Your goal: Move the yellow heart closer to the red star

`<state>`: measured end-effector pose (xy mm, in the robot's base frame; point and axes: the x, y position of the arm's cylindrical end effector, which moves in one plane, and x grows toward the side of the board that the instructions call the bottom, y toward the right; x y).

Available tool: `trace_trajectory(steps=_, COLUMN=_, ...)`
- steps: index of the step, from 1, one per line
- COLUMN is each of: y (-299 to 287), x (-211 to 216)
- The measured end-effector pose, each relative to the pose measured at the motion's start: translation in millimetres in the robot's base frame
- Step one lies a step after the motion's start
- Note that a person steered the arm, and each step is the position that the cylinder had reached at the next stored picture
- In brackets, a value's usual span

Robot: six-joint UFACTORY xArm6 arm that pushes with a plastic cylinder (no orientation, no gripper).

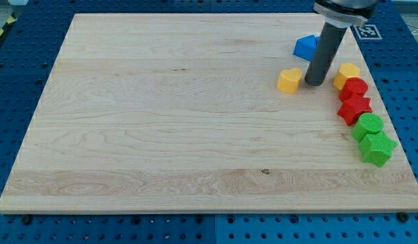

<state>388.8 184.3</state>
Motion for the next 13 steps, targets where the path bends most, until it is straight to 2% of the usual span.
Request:
trace_trajectory(steps=2, y=-19.0, x=-53.4)
trace_trajectory(steps=3, y=-53.0, x=-53.9)
trace_trajectory(steps=5, y=-82.8, x=-23.4)
trace_trajectory(steps=7, y=-80.3, x=31.1)
trace_trajectory(steps=8, y=-67.2, x=37.9)
trace_trajectory(steps=10, y=-70.9, x=-6.8)
trace_trajectory(steps=12, y=-56.9, x=11.0)
trace_trajectory(steps=13, y=-54.0, x=-26.6)
